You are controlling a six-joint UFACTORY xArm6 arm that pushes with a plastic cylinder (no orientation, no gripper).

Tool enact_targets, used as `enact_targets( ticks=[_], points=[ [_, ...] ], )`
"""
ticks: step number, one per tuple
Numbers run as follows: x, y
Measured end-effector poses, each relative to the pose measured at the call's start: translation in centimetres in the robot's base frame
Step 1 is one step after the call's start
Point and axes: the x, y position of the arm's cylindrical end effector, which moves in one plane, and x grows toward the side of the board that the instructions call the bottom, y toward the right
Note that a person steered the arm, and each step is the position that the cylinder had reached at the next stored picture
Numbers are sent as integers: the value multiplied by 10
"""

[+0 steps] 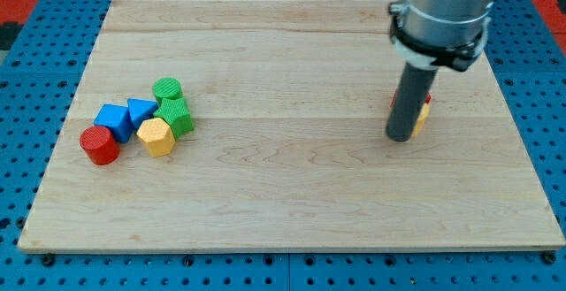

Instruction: Point your arm at the yellow hexagon

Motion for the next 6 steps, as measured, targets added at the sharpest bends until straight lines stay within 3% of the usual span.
enact_targets(
  ticks=[2, 3, 4, 5, 6],
  points=[
    [-58, 7],
    [-13, -53],
    [85, -130],
    [99, -270],
    [76, -351]
  ],
)
